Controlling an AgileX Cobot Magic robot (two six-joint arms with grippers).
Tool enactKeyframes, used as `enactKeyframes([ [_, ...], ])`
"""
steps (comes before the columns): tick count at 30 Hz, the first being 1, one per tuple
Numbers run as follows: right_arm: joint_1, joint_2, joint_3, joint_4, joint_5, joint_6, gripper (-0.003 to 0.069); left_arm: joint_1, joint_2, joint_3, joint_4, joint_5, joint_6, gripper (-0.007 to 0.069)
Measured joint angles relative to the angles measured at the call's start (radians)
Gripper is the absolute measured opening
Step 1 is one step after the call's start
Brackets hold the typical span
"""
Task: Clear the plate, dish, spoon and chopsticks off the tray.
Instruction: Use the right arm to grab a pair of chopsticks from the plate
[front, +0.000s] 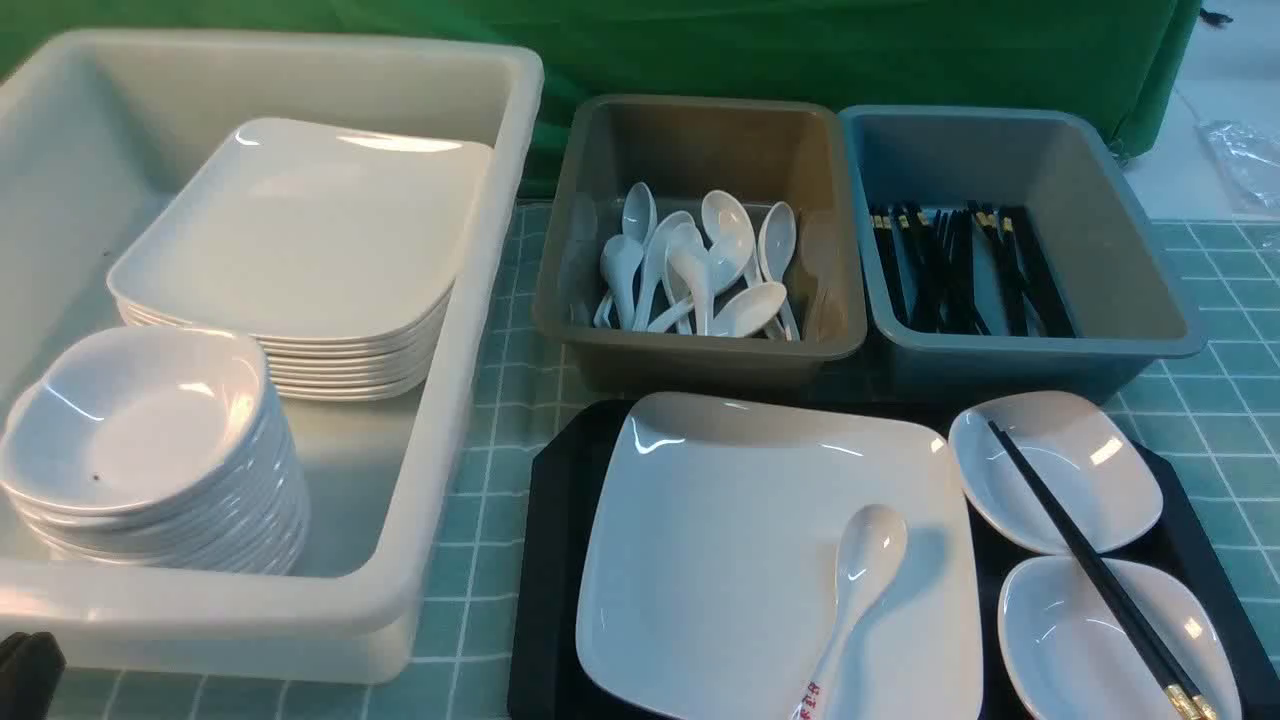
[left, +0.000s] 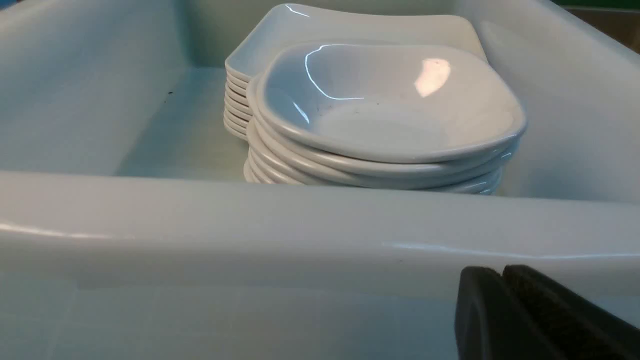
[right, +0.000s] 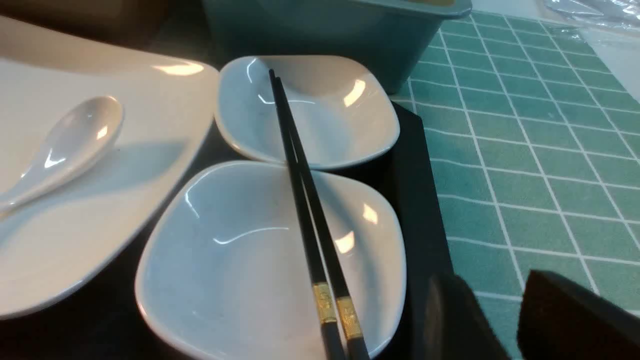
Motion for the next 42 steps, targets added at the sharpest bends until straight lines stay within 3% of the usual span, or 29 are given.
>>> enactKeyframes([
  [12,0.0,0.0,0.0,0.0,0.0,0.0,0.0241,0.0,0.0,0.0,0.01,-0.015,-0.001,0.0017],
  [15,0.0,0.0,0.0,0.0,0.0,0.0,0.0241,0.0,0.0,0.0,-0.125,-0.103,-0.074,0.0017],
  [18,0.0,0.0,0.0,0.0,0.0,0.0,0.0241,0.0,0.0,0.0,-0.315,-0.335,-0.159,0.0017],
  [19,0.0,0.0,0.0,0.0,0.0,0.0,0.0241,0.0,0.0,0.0,-0.315,-0.335,-0.159,0.0017],
  [20,0.0,0.0,0.0,0.0,0.0,0.0,0.0241,0.0,0.0,0.0,-0.354,-0.44,-0.188,0.0017],
  [27,0.0,0.0,0.0,0.0,-0.019,0.0,0.0241,0.0,0.0,0.0,-0.364,-0.73,-0.302,0.0017],
  [31,0.004,0.0,0.0,0.057,-0.066,0.052,0.0241,0.0,0.0,-0.004,-0.237,-0.801,-0.401,0.0017],
  [33,0.017,0.0,0.0,0.204,-0.16,0.244,0.0241,0.0,0.013,-0.102,-0.144,-0.713,-0.495,0.0017],
  [36,0.022,0.0,0.0,0.276,-0.295,0.552,0.0241,0.0,0.113,-0.341,-0.059,-0.491,-0.527,0.0017],
  [38,0.022,0.0,0.0,0.285,-0.339,0.637,0.0241,0.0,0.186,-0.476,-0.014,-0.299,-0.527,0.0017],
  [42,0.022,0.0,0.0,0.295,-0.415,0.681,0.0241,0.0,0.393,-0.752,0.016,0.127,-0.454,0.0017],
])
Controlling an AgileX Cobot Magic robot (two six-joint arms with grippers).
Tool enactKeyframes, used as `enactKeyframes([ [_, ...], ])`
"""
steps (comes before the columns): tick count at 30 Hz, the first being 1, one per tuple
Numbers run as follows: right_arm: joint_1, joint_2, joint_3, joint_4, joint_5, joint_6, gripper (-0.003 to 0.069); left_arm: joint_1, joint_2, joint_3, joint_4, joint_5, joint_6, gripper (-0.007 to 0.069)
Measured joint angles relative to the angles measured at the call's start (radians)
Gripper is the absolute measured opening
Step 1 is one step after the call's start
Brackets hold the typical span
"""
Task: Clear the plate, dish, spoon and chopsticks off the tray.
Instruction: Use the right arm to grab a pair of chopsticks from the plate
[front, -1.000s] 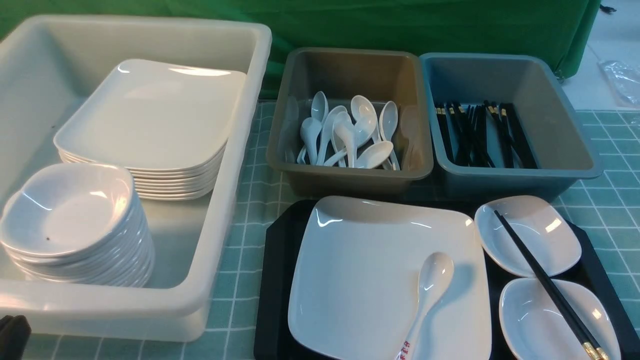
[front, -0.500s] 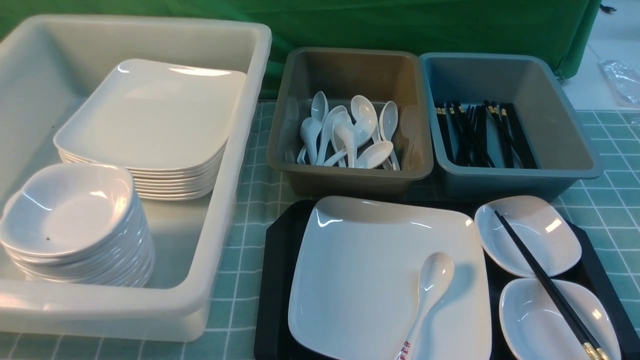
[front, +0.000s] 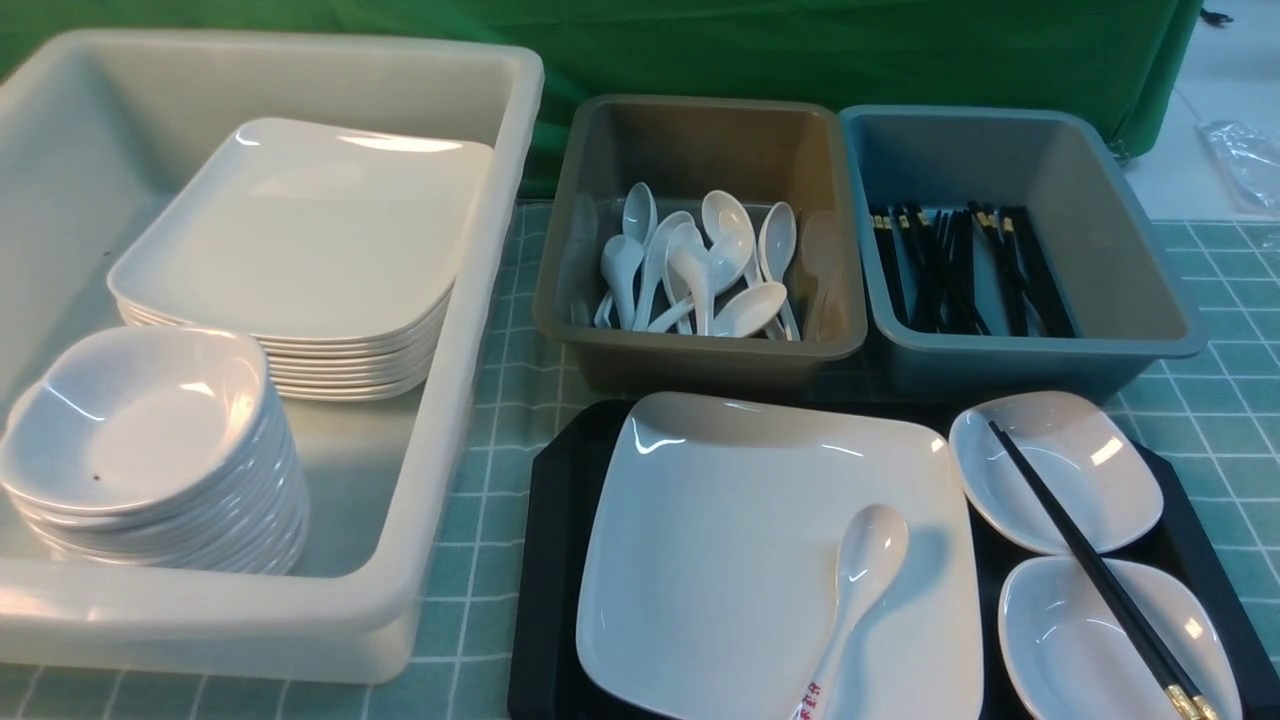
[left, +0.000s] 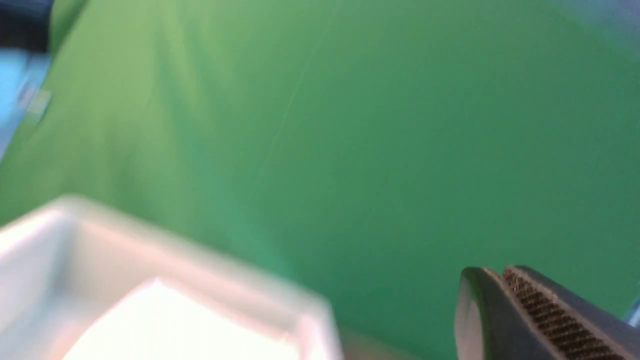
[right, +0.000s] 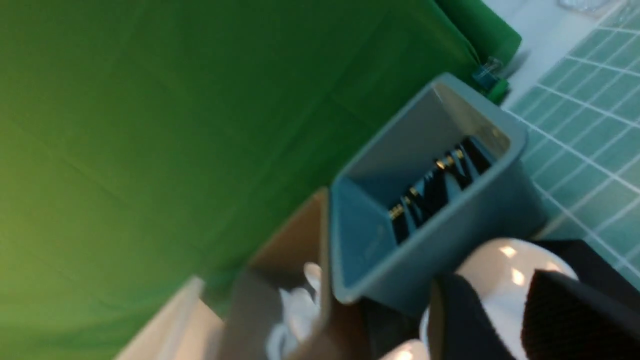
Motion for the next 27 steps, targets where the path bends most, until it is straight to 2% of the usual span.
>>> enactKeyframes([
  [2,0.0,0.0,0.0,0.0,-0.045,-0.003,0.0241,0.0,0.107,-0.106,-0.007,0.187,0.07,0.0017],
  [3,0.0,0.0,0.0,0.0,-0.053,-0.004,0.0241,0.0,0.133,-0.128,-0.01,0.207,0.08,0.0017],
  [4,0.0,0.0,0.0,0.0,-0.11,-0.004,0.0237,0.0,0.21,-0.185,-0.037,0.332,0.154,0.0017],
  [6,0.009,0.0,-0.014,-0.005,-0.124,-0.009,0.0197,0.0,0.314,-0.242,-0.109,0.436,0.267,0.0017],
  [9,0.041,0.049,-0.173,-0.073,0.097,-0.085,0.0068,0.0,0.457,-0.271,-0.319,0.516,0.489,0.0012],
  [10,0.047,0.056,-0.202,-0.077,0.138,-0.099,0.0058,0.0,0.48,-0.272,-0.361,0.523,0.51,0.0008],
  [12,0.09,0.214,-0.402,-0.118,0.422,-0.221,0.0031,-0.009,0.564,-0.275,-0.49,0.552,0.597,0.0004],
  [13,0.107,0.287,-0.48,-0.141,0.52,-0.26,0.0028,-0.026,0.587,-0.275,-0.508,0.552,0.612,0.0003],
  [17,0.149,0.52,-0.695,-0.221,0.808,-0.328,0.0026,-0.134,0.665,-0.276,-0.447,0.534,0.594,0.0001],
  [19,0.159,0.627,-0.776,-0.257,0.926,-0.357,0.0024,-0.245,0.703,-0.276,-0.346,0.535,0.519,0.0001],
  [20,0.164,0.742,-0.855,-0.289,1.047,-0.397,0.0022,-0.349,0.736,-0.276,-0.248,0.544,0.439,0.0],
  [21,0.164,0.756,-0.861,-0.292,1.046,-0.397,0.0022,-0.361,0.741,-0.276,-0.236,0.546,0.43,0.0],
  [23,0.164,0.939,-0.921,-0.325,1.159,-0.436,0.0025,-0.514,0.8,-0.276,-0.14,0.56,0.334,0.0],
  [25,0.164,1.014,-0.924,-0.332,1.18,-0.448,0.0044,-0.611,0.838,-0.276,-0.123,0.564,0.302,0.0],
  [27,0.164,1.129,-0.924,-0.346,1.188,-0.452,0.0118,-0.696,0.888,-0.277,-0.125,0.562,0.281,0.0],
])
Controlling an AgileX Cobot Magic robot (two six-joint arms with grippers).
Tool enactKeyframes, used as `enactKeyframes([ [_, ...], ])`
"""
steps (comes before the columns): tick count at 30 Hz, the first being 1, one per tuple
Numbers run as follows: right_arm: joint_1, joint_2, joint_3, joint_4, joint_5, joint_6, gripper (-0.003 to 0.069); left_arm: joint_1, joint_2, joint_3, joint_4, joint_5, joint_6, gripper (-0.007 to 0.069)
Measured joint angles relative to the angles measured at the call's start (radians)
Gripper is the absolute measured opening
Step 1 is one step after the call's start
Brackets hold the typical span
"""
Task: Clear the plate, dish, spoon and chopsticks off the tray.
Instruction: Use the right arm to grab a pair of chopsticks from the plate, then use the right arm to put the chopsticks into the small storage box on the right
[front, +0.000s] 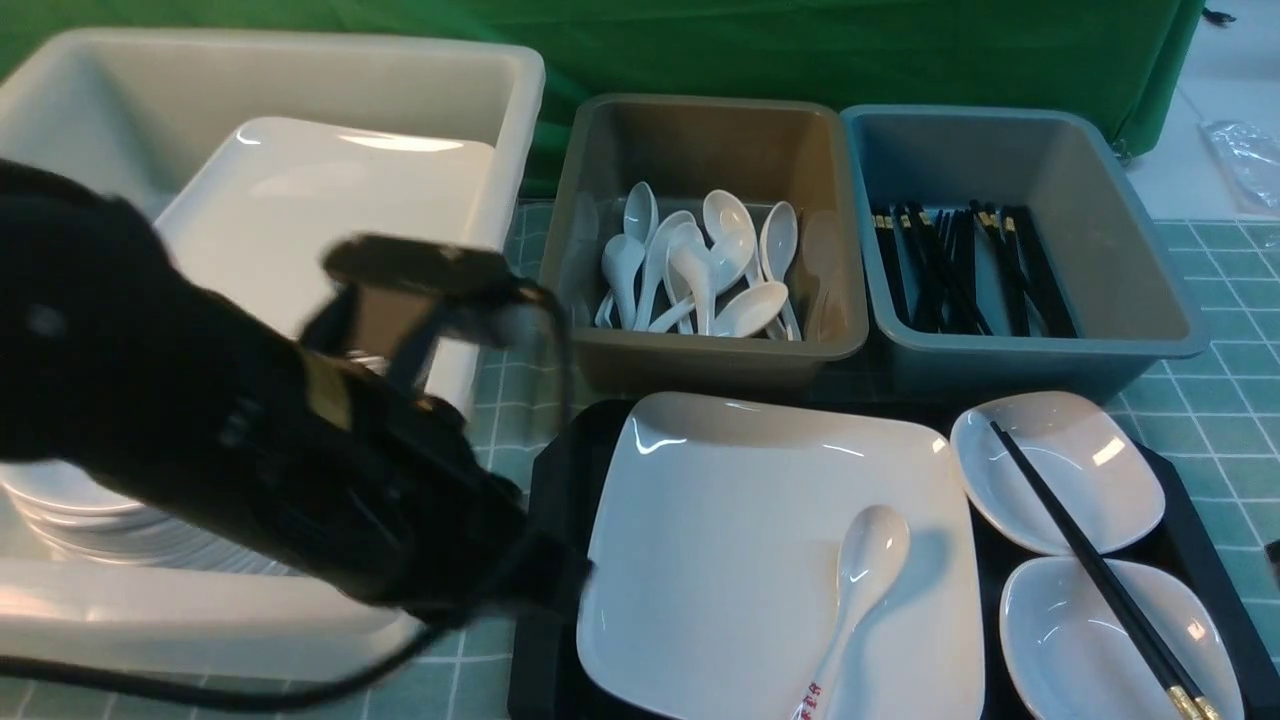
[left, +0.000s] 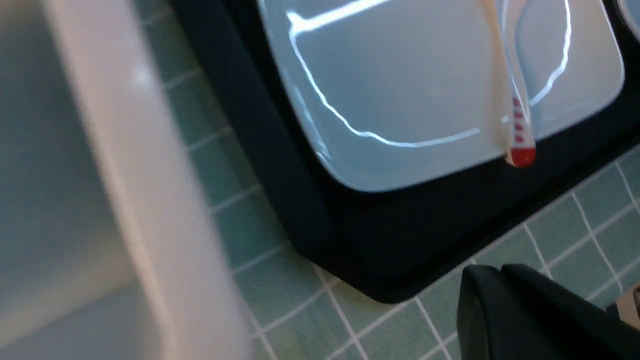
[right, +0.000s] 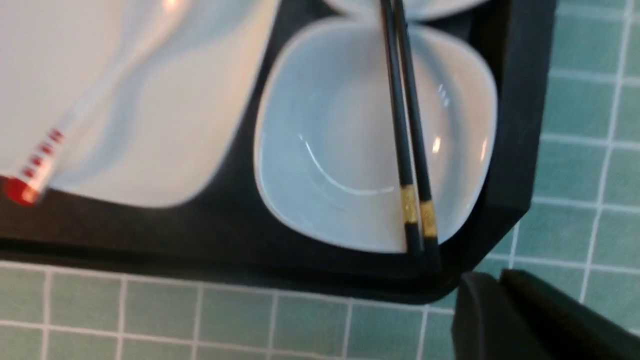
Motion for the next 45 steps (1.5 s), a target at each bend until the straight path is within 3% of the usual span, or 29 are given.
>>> enactKeyframes([
  [4,0.001,0.172,0.0,0.0,-0.048,-0.021,0.0356,-0.09,0.088,0.0,-0.018,-0.016,-0.016,0.0],
  [6,0.002,0.234,-0.001,0.0,-0.1,-0.029,0.0437,-0.102,0.122,0.0,-0.043,-0.027,-0.017,0.0],
  [9,0.002,0.327,-0.001,0.0,-0.18,-0.034,0.0491,-0.103,0.149,0.0,-0.058,-0.034,-0.017,0.0],
  [14,0.002,0.442,-0.003,0.0,-0.278,-0.04,0.0503,-0.103,0.151,0.0,-0.055,-0.049,-0.017,0.0],
  [20,0.002,0.531,-0.004,0.0,-0.328,-0.044,0.0498,-0.103,0.151,0.0,-0.052,-0.068,-0.017,0.0],
  [22,0.004,0.558,-0.004,0.0,-0.331,-0.044,0.0464,-0.103,0.151,0.0,-0.052,-0.073,-0.017,0.0],
  [24,0.004,0.574,-0.005,0.0,-0.331,-0.044,0.0365,-0.103,0.151,0.0,-0.052,-0.08,-0.017,0.0],
  [27,0.004,0.569,-0.005,-0.005,-0.325,-0.044,0.0126,-0.103,0.151,0.0,-0.05,-0.092,-0.017,0.0003],
  [38,0.004,0.348,-0.059,0.008,-0.225,-0.051,0.0134,-0.103,0.154,0.0,-0.042,-0.112,-0.017,0.0008],
  [45,-0.001,0.496,-0.509,0.015,-0.257,-0.054,0.0134,-0.103,0.154,0.0,-0.057,-0.132,-0.019,0.0008],
])
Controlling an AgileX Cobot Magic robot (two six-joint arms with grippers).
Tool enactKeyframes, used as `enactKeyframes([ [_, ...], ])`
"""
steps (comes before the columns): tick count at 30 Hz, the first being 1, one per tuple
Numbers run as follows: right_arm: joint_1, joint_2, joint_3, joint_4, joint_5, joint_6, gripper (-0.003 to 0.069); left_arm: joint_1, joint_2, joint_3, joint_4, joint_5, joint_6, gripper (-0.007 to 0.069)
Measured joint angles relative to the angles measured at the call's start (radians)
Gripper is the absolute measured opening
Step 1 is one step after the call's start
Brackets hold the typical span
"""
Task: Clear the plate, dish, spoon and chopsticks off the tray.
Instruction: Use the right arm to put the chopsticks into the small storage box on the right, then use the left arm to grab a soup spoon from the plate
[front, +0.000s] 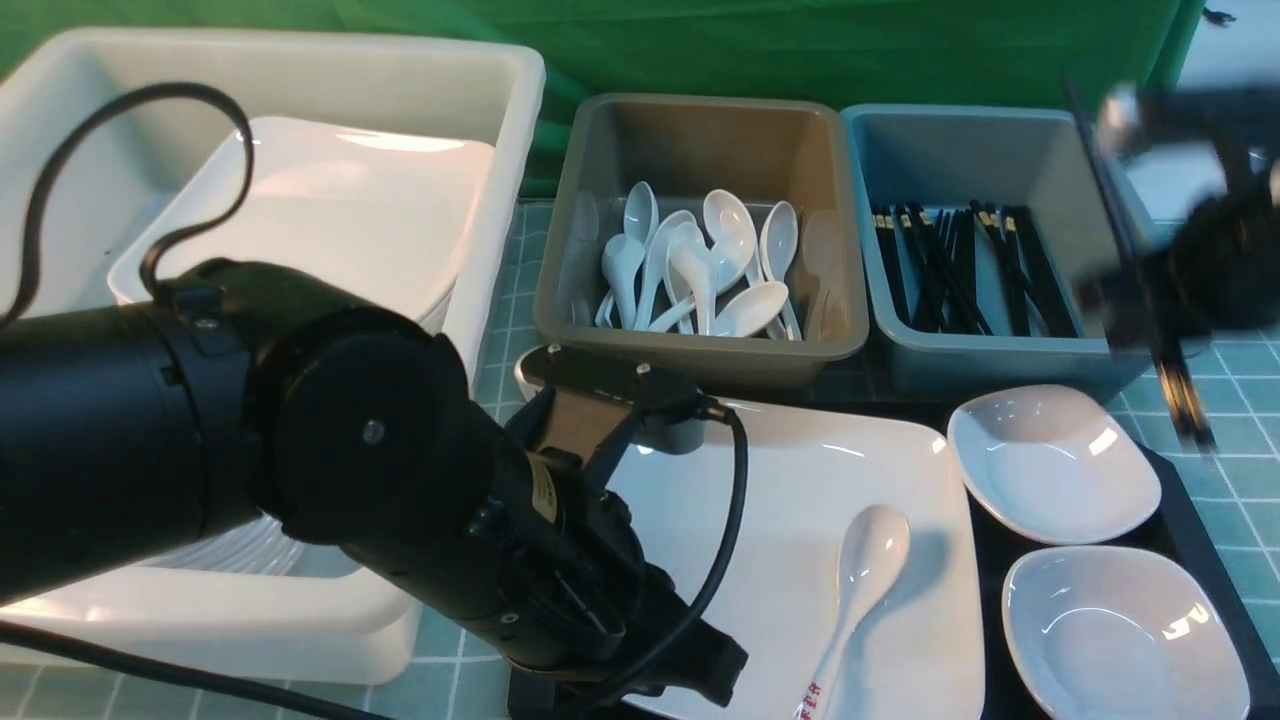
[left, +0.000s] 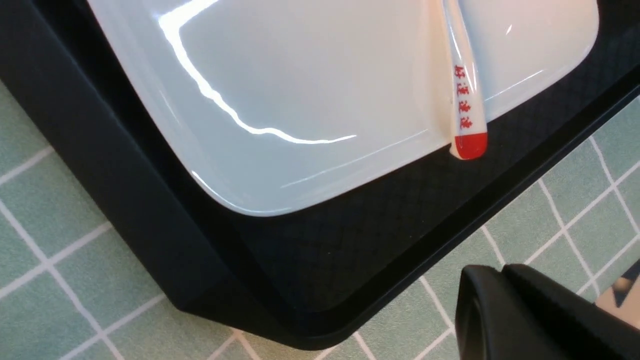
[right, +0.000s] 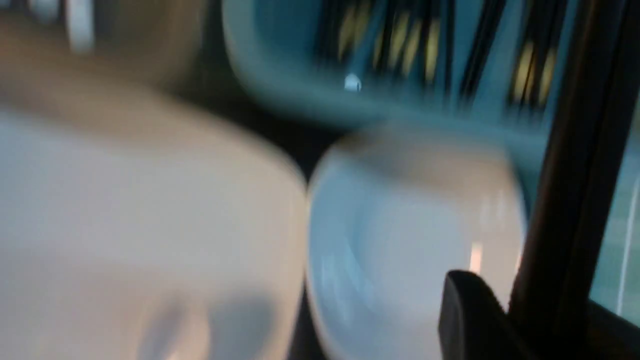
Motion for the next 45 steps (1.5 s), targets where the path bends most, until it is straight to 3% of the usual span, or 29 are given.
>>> enactKeyframes([
  [6,-0.001,0.317,-0.398,0.003,-0.026,0.021,0.0134,0.0,0.0,0.0,-0.033,-0.001,-0.001,0.0008],
  [11,-0.001,0.492,-0.552,0.004,-0.025,0.068,0.0148,0.0,0.0,0.0,-0.035,0.016,-0.017,0.0008],
  [14,-0.002,0.527,-0.563,0.004,-0.005,0.078,0.0206,0.0,0.0,0.0,-0.035,0.019,-0.019,0.0008],
  [15,-0.002,0.538,-0.564,-0.007,0.013,0.084,0.0275,0.0,0.0,0.0,-0.035,0.019,-0.02,0.0008],
  [18,-0.003,0.534,-0.564,-0.026,0.066,0.079,0.0384,0.0,0.0,-0.001,-0.048,0.02,-0.024,0.0008],
  [20,-0.006,0.515,-0.565,-0.041,0.121,0.061,0.0412,0.0,0.009,-0.016,-0.059,0.045,-0.015,0.0008],
  [22,-0.008,0.473,-0.565,-0.062,0.204,0.045,0.0377,-0.004,0.035,-0.055,-0.057,0.09,-0.001,0.0008],
  [27,-0.01,0.277,-0.558,-0.076,0.357,0.01,0.0099,-0.048,0.158,-0.215,0.021,0.156,-0.019,0.0008],
  [29,-0.01,0.165,-0.528,-0.078,0.362,0.005,0.0044,-0.08,0.222,-0.286,0.059,0.178,-0.024,0.0008],
  [35,-0.01,-0.109,-0.354,-0.078,0.364,0.003,0.0024,-0.136,0.374,-0.4,0.079,0.223,-0.042,0.0013],
  [38,-0.01,-0.294,-0.166,-0.078,0.359,0.008,0.003,-0.14,0.452,-0.42,0.081,0.219,-0.043,0.0054],
  [44,-0.01,-0.431,0.065,-0.078,0.297,0.03,0.0042,-0.14,0.498,-0.421,0.087,0.2,-0.043,0.0217],
  [45,-0.01,-0.454,0.116,-0.078,0.279,0.032,0.0053,-0.14,0.501,-0.421,0.094,0.179,-0.043,0.028],
])
